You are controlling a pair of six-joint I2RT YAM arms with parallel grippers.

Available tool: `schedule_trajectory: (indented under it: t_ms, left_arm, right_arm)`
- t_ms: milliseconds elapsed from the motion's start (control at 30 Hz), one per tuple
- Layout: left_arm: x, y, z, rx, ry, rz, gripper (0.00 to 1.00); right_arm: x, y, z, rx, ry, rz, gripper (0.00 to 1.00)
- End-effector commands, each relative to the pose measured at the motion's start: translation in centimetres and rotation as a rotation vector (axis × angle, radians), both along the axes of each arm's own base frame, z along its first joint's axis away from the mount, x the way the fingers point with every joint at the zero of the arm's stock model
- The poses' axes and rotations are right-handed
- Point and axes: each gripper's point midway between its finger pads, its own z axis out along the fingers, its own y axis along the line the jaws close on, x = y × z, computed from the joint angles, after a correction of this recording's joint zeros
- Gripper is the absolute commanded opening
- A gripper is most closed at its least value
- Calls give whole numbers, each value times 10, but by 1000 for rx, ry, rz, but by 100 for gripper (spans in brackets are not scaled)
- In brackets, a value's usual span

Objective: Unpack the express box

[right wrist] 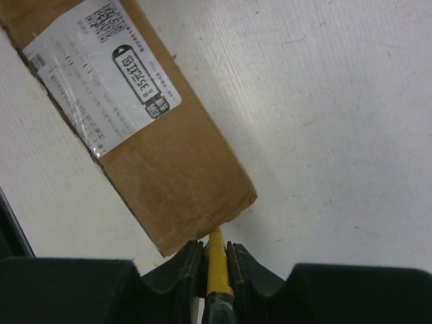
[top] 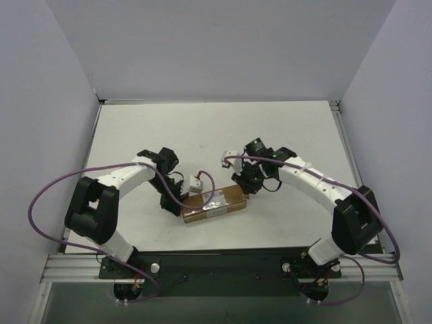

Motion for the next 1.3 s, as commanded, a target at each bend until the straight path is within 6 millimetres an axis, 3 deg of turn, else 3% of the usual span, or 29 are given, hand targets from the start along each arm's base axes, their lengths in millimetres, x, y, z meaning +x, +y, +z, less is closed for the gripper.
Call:
schedule_trajectory:
  t_ms: [0, 133, 333, 567, 633, 800, 933, 967, 1100, 1267]
  left_arm:
    - [89, -5, -4, -76, -280, 188, 0]
    - [108, -5, -7, -92, -315, 230, 0]
    - [131, -3, 2, -158, -332, 389, 0]
    - [104, 15, 18, -157, -175, 427, 0]
    - [101, 15, 28, -185, -171, 413, 0]
    - [130, -12, 82, -303, -257, 427, 0]
    - [115, -51, 107, -410, -188, 332, 0]
    - [104, -65, 107, -432, -144, 287, 0]
    - [77, -91, 91, -411, -25, 226, 0]
    - [61, -102, 60, -416, 108, 266, 0]
  right_arm:
    - [-16, -10, 13, 0, -3, 16, 0]
    - [-16, -15, 15, -20, -10, 12, 0]
    - [2, -25, 29, 4, 7, -87, 0]
    - [1, -40, 34, -14, 32, -135, 0]
    - [8, -41, 51, 25, -5, -155, 0]
    - [27, -20, 114, 184, -90, -166, 0]
    - [4, 20, 147, 353, -58, 29, 0]
    - [1, 25, 145, 349, -64, 69, 0]
    - [-7, 39, 129, 354, -38, 147, 0]
    - [-25, 54, 101, 339, 4, 230, 0]
